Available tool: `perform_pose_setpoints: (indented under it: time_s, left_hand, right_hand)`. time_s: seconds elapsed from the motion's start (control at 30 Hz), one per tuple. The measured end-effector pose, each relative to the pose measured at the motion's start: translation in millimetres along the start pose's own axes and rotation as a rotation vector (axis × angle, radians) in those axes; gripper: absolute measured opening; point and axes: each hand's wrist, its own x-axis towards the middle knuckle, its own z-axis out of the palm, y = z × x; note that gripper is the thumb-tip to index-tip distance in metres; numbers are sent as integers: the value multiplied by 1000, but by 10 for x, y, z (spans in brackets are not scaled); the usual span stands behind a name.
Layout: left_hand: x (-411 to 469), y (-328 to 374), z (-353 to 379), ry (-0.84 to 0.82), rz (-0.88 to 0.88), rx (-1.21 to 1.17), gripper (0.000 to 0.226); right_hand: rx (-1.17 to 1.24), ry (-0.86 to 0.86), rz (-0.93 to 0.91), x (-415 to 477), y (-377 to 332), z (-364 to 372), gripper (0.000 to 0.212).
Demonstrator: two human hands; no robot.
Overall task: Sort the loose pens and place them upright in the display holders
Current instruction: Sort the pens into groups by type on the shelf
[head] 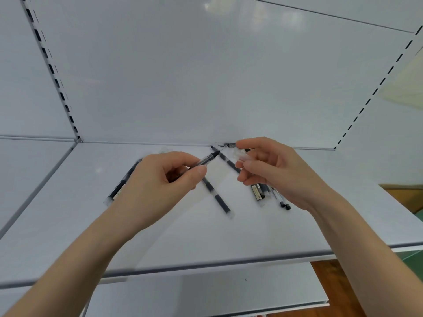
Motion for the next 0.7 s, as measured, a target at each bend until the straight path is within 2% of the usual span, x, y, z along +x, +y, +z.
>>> perform_pose_setpoints:
  time_s: [0.1,0.27,0.4,0.57,0.7]
  left_hand:
    - [-6,-3,-11,-4,5,-4,3]
    - [-14,-1,-23,1,-1,1,9]
    - [-18,-8,-32,-5,-4,0,8]
    - [-27,-3,-1,-27,3,-15,13]
    - [-34,26,16,-43,6,-31,14]
  right_hand:
    - [-30,15,-23,-2,3,27,27]
    - [-5,77,25,42,-2,29,7]
    - [65,74,61,55,-22,39,13]
    - [480,171,19,43,-115,119,9]
    - [531,248,-32,25,-143,202,9]
